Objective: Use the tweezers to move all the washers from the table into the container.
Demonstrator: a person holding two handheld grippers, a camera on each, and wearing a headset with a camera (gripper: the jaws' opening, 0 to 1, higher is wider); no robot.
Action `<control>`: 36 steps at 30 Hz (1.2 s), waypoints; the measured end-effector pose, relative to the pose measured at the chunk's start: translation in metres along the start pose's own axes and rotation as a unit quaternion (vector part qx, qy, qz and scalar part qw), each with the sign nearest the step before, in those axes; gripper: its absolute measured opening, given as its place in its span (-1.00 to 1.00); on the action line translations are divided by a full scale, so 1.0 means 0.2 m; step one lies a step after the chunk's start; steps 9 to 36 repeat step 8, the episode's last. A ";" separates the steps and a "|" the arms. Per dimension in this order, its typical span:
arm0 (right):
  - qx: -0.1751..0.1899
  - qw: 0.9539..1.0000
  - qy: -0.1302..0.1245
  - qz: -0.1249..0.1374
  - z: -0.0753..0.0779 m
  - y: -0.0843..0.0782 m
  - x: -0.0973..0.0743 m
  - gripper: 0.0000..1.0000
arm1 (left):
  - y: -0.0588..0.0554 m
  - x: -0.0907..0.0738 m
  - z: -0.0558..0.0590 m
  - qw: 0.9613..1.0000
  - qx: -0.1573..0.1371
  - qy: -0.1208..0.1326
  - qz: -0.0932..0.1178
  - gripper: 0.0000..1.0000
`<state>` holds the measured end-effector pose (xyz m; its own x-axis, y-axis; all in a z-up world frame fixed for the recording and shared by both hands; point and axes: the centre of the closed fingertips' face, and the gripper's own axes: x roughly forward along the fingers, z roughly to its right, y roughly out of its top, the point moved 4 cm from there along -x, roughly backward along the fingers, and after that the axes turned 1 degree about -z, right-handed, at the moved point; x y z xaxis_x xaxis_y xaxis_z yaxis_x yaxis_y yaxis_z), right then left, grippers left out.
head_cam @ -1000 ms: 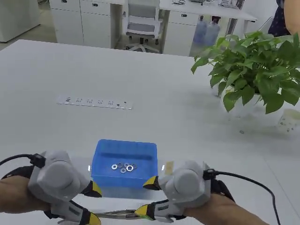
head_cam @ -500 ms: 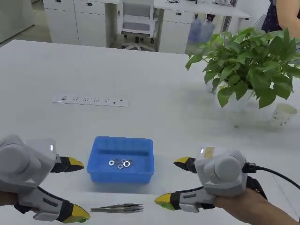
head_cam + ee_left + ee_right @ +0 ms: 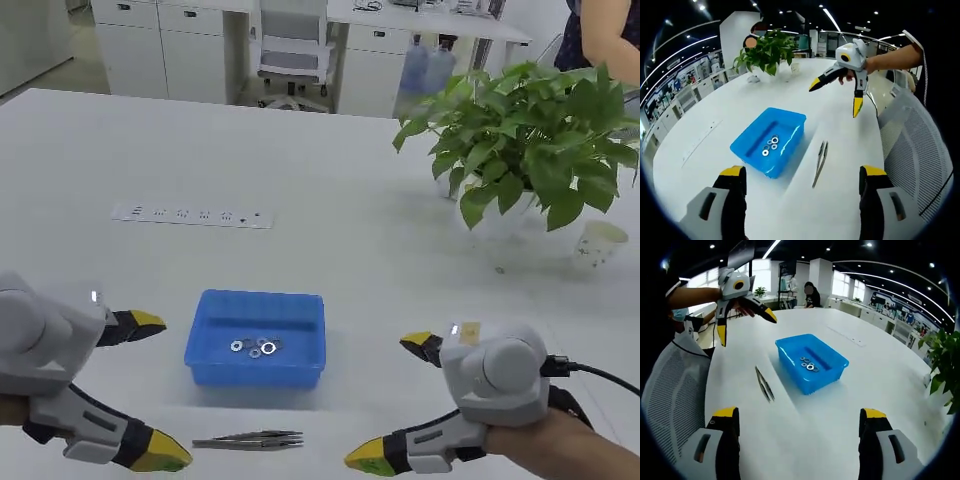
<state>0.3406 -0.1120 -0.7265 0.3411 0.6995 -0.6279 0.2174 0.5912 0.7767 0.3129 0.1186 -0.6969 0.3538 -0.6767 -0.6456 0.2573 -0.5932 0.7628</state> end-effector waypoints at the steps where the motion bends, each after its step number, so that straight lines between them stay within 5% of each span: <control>1: -0.001 1.000 0.001 -0.001 0.00 0.00 0.00 1.00 | 0.00 0.00 0.00 1.000 -0.001 0.002 0.001 0.99; 36: -0.002 1.000 0.003 -0.003 0.00 -0.01 0.00 1.00 | 0.00 -0.01 -0.01 1.000 0.001 0.004 0.001 0.99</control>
